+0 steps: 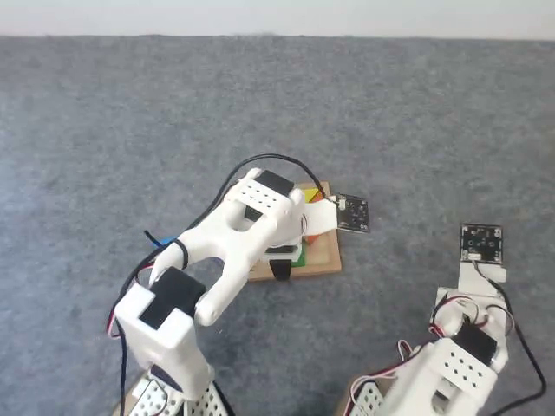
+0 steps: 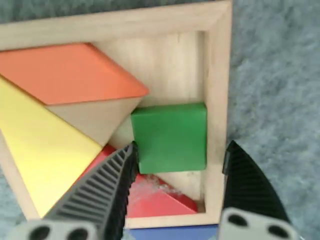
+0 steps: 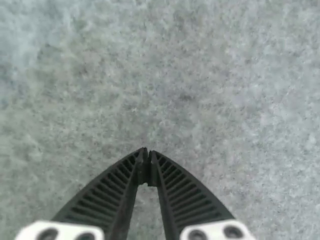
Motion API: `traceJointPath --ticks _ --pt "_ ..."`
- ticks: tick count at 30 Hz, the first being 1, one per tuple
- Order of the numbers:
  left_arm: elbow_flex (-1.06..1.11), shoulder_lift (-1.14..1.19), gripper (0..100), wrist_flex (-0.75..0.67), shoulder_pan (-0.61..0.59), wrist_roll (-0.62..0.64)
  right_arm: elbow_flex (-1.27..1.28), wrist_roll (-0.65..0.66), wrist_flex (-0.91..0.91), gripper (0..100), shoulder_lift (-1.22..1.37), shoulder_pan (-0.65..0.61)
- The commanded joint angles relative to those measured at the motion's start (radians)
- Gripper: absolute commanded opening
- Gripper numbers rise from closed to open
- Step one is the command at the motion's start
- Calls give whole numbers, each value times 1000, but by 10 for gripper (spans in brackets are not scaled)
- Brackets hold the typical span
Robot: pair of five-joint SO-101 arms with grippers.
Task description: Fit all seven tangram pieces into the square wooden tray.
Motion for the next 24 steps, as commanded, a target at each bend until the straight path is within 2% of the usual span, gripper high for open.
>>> traceJointPath --ticks 1,6,9,16,24 --pt "1 23 253 -5 31 -23 -5 6 -47 7 -16 8" --pt "-47 83 122 75 28 -9 -5 5 -47 7 -16 8" --pt "-101 58 64 114 20 64 -5 3 -47 7 -16 8" --pt "-107 -80 58 120 11 84 -5 2 -48 7 -16 8" --pt "-44 -94 58 123 -37 95 -5 2 -48 7 -16 8"
